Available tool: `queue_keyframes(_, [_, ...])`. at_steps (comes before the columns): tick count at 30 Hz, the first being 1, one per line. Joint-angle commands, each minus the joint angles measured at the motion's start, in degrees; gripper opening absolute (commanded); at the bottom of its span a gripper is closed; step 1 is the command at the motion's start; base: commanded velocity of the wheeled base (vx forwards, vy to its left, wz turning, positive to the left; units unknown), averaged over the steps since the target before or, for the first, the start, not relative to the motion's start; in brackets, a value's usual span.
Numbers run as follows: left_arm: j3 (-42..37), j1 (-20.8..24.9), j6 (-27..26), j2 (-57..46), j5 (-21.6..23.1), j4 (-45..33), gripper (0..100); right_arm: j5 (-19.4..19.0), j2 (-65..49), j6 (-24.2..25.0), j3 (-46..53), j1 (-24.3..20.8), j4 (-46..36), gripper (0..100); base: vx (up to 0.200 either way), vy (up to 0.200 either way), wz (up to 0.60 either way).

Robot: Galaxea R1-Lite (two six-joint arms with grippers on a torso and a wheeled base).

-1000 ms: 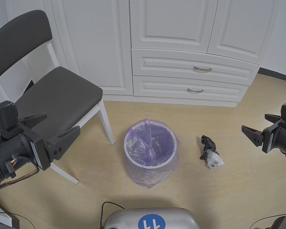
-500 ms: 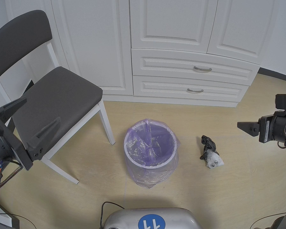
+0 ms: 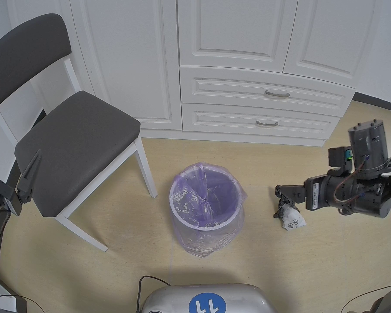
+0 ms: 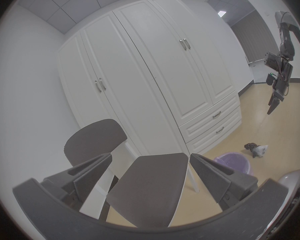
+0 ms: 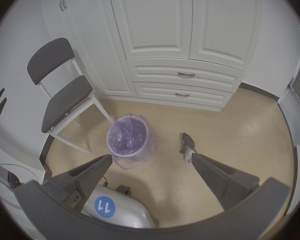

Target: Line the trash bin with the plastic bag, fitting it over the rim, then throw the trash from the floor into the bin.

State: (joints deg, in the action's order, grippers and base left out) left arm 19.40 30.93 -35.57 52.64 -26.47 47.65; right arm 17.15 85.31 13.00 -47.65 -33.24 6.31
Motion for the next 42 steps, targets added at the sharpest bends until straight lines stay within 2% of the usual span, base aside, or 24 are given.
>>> queue_keyframes(1, [-1.03,-3.33,-0.46,-0.61,-0.08,0.86,100,0.07,9.17,2.56,2.83,-4.99,7.57,100,0.000,0.000,0.00])
queue_keyframes(6, [-0.94,-7.20,-0.64,-0.87,-0.08,0.86,100,0.87,11.99,2.83,4.94,-7.19,15.13,100,0.000,0.000,0.00])
queue_keyframes(15, [-1.38,-7.11,-0.64,-1.40,0.54,0.95,100,0.87,12.07,2.83,5.20,-7.19,15.83,100,0.000,0.000,0.00])
queue_keyframes(18, [-2.17,-5.26,-0.64,-1.57,2.03,0.86,100,0.87,12.42,2.83,5.11,-7.10,15.83,100,0.000,0.000,0.00])
queue_keyframes(20, [-2.52,-1.31,0.24,-1.40,5.64,0.25,100,0.95,12.42,2.83,5.11,-7.01,15.83,100,0.000,0.000,0.00])
queue_keyframes(22, [-3.14,0.98,1.38,-0.70,7.22,0.07,100,1.04,12.25,2.56,5.20,-6.83,15.75,100,0.000,0.000,0.00])
queue_keyframes(26, [-3.75,1.77,4.20,1.24,7.48,-0.37,100,2.10,12.42,1.95,5.55,-6.48,15.66,100,0.000,0.000,0.00])
queue_keyframes(27, [-4.19,1.77,7.01,4.23,7.57,-0.46,100,5.17,13.04,-0.51,6.43,-6.04,15.31,100,0.000,0.000,0.00])
queue_keyframes(30, [-4.63,1.86,11.75,6.69,7.57,-0.63,100,8.25,13.66,-3.59,6.78,-5.34,15.83,100,0.000,0.000,0.00])
queue_keyframes(32, [-4.10,2.82,17.64,11.35,8.01,-0.63,100,11.50,12.60,-4.82,8.10,-6.31,15.83,100,0.000,0.000,0.00])
queue_keyframes(34, [-2.26,4.14,19.84,15.04,8.80,-0.72,100,12.91,11.46,-6.49,8.81,-6.66,15.83,100,0.000,0.000,0.00])
queue_keyframes(36, [-0.32,4.67,20.98,18.90,9.33,-0.81,100,13.79,10.32,-8.51,9.16,-6.39,15.83,100,0.000,0.000,0.00])
queue_keyframes(37, [1.61,5.02,21.16,24.00,9.59,-1.42,100,13.87,9.17,-10.53,9.42,-5.52,15.83,100,0.000,0.000,0.00])
queue_keyframes(42, [7.06,6.34,21.07,32.70,9.68,-5.47,100,13.26,7.41,-11.68,9.16,-1.47,15.83,100,0.000,0.000,0.00])
